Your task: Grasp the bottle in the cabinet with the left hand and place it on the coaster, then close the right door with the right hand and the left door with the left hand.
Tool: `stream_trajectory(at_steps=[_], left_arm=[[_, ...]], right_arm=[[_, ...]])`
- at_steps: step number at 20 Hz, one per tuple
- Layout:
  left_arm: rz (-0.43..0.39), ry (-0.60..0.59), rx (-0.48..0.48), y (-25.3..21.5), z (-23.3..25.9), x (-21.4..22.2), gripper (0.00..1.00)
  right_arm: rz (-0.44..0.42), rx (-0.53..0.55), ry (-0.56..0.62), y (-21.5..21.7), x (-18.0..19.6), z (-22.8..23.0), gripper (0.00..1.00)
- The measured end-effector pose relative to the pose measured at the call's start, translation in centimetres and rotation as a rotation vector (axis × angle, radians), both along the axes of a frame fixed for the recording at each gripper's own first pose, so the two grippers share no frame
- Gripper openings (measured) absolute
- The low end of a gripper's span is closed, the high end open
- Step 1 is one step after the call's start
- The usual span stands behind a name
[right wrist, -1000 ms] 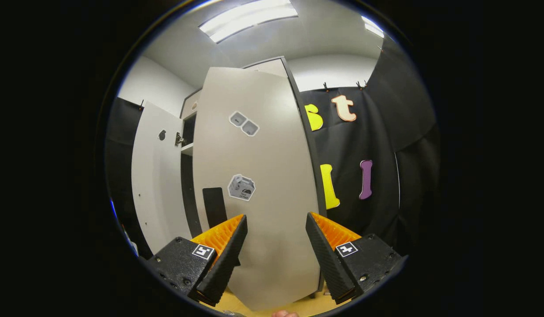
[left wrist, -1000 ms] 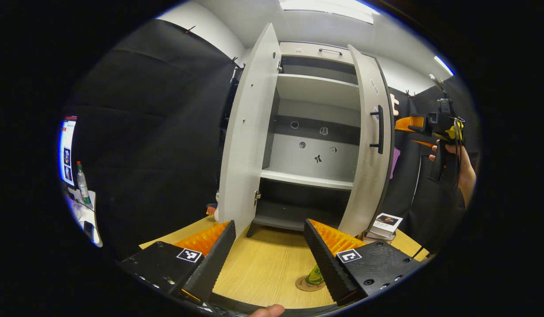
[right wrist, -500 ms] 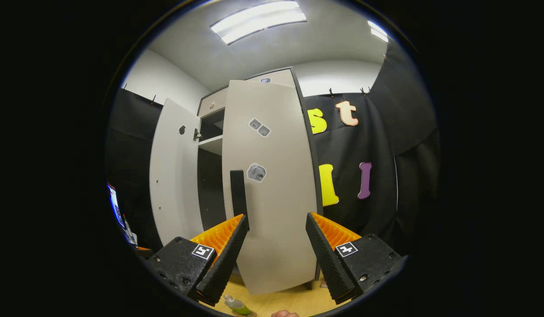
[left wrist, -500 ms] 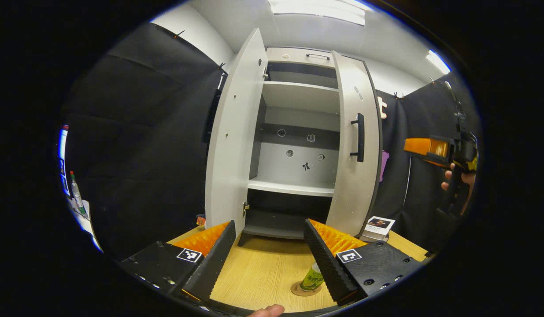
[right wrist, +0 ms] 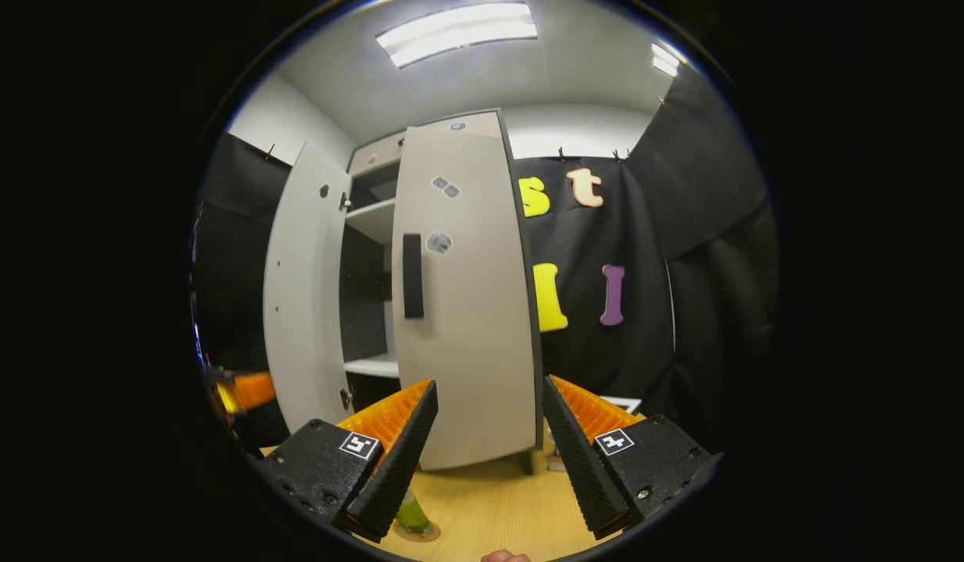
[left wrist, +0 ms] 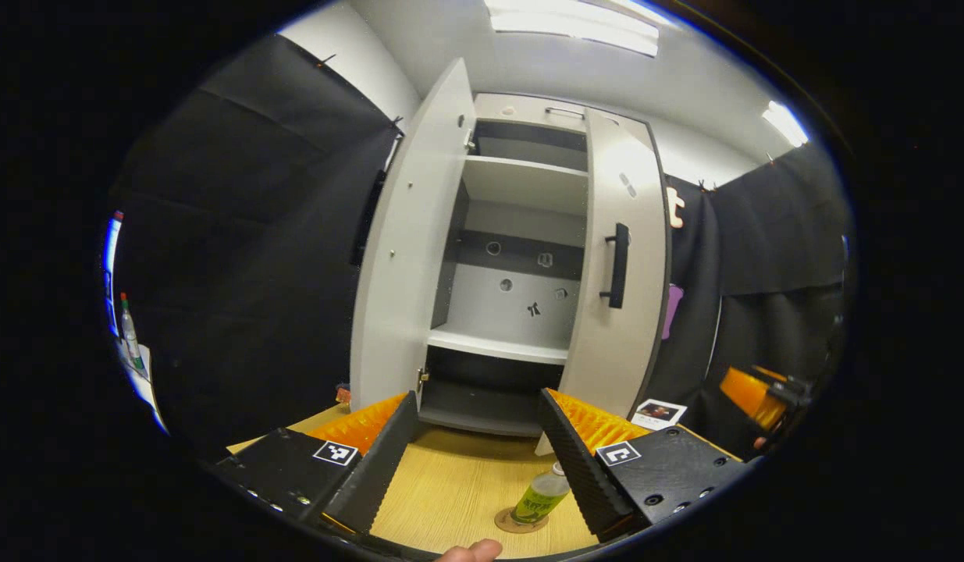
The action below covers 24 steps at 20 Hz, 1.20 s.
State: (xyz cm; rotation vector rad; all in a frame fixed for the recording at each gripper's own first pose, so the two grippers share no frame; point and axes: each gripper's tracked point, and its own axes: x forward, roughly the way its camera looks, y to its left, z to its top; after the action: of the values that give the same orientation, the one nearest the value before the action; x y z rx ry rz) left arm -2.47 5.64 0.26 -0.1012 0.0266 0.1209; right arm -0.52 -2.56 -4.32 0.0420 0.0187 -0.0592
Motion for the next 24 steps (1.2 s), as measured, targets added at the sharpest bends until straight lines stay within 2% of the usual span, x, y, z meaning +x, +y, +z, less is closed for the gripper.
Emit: stream_trajectory(at_steps=[3,4,5,6,7,8,9,10,11,13,15,16,19,20,22,23,24], left_arm=[[0.174,-0.063,0.017,6.8,2.8,-0.2,0.95],[0.225,-0.077,0.029,9.1,3.8,0.0,1.0],[0.266,-0.091,0.039,11.0,4.6,0.3,0.95],[0.305,-0.1,0.046,12.7,5.1,0.7,1.0],[0.342,-0.096,0.049,14.5,5.5,0.7,0.95],[0.38,-0.098,0.058,15.4,5.3,0.6,1.0],[0.419,-0.1,0.064,16.7,5.7,0.5,1.0],[0.444,-0.1,0.069,17.6,6.0,1.0,0.95],[0.456,-0.101,0.074,18.8,6.3,1.9,0.9],[0.46,-0.126,0.097,20.8,7.8,4.3,1.0],[0.469,-0.172,0.131,22.3,10.1,6.4,1.0],[0.469,-0.191,0.138,22.7,11.0,7.2,0.95],[0.477,-0.215,0.128,23.4,12.2,9.2,0.99],[0.471,-0.207,0.118,23.3,12.1,9.8,0.95],[0.457,-0.184,0.105,22.7,11.6,10.7,0.95],[0.471,-0.188,0.104,22.9,11.5,10.5,0.99],[0.462,-0.198,0.092,22.4,11.4,10.4,0.99]], right_arm=[[-0.011,-0.048,0.049,-0.6,-1.2,-1.5,0.83],[-0.013,-0.053,0.05,-0.7,-1.6,-1.5,0.83],[-0.012,-0.046,0.051,-0.7,-1.8,-1.4,0.83],[-0.015,-0.03,0.049,-0.7,-2.0,-1.4,0.83],[-0.022,-0.012,0.041,-0.9,-2.3,-1.5,0.83],[-0.035,-0.003,0.037,-1.1,-2.5,-1.6,0.83],[-0.049,-0.002,0.045,-1.3,-2.6,-2.1,0.83],[-0.053,-0.005,0.054,-1.3,-2.7,-2.4,0.83],[-0.053,-0.01,0.062,-1.3,-2.8,-2.5,0.83],[-0.055,-0.025,0.067,-1.5,-3.0,-2.2,0.83],[-0.064,-0.047,0.058,-1.7,-3.3,-1.8,0.83],[-0.077,-0.062,0.044,-2.0,-3.3,-1.5,0.83],[-0.099,-0.088,0.036,-2.4,-3.1,-1.3,0.83],[-0.099,-0.089,0.031,-2.4,-3.1,-1.1,0.83],[-0.106,-0.092,0.024,-2.7,-3.0,-1.0,0.83],[-0.11,-0.094,0.021,-2.9,-3.0,-1.0,0.83],[-0.116,-0.096,0.023,-3.2,-3.0,-1.1,0.83]])
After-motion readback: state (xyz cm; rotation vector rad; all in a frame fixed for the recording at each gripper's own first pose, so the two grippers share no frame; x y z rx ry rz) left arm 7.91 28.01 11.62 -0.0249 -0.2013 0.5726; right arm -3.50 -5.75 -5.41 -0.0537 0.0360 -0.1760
